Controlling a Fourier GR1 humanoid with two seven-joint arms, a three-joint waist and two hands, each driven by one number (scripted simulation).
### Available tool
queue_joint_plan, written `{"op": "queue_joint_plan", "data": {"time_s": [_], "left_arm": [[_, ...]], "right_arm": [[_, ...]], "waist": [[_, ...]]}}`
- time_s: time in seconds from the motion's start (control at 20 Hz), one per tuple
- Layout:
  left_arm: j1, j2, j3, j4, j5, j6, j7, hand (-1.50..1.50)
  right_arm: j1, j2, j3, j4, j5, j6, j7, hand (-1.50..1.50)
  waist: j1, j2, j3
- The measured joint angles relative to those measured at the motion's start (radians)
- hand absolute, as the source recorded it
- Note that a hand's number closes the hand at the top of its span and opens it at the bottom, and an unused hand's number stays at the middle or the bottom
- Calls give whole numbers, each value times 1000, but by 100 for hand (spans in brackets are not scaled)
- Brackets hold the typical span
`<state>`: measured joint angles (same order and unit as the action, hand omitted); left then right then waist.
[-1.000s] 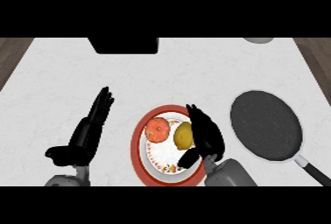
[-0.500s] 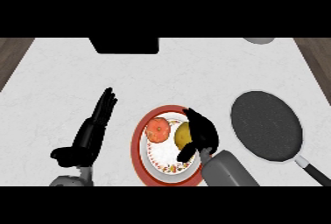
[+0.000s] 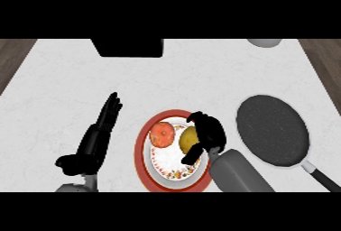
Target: Pick the lemon from the plate and place it in the pan
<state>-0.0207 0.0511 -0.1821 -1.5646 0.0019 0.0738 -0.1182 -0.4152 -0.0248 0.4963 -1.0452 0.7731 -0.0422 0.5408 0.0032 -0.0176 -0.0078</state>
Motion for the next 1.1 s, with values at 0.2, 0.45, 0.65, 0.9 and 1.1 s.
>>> {"op": "queue_joint_plan", "data": {"time_s": [0.2,0.45,0.65,0.9,1.1], "left_arm": [[-13,8,19,-3,9,-18,17,0],[2,8,29,-9,11,-23,13,0],[18,8,29,-13,11,-23,10,0],[33,15,36,-24,10,-23,8,0],[32,18,43,-31,17,-28,16,0]], "right_arm": [[-11,4,-3,16,43,-38,-11,150],[115,-30,72,-160,123,-69,-16,150],[264,-64,249,-360,196,-62,-46,150],[411,-211,353,-686,318,-85,-14,150],[509,-291,390,-928,417,-137,26,150]], "waist": [[-2,2,0],[-11,5,3],[-26,2,4],[-33,4,6],[-33,6,7]]}}
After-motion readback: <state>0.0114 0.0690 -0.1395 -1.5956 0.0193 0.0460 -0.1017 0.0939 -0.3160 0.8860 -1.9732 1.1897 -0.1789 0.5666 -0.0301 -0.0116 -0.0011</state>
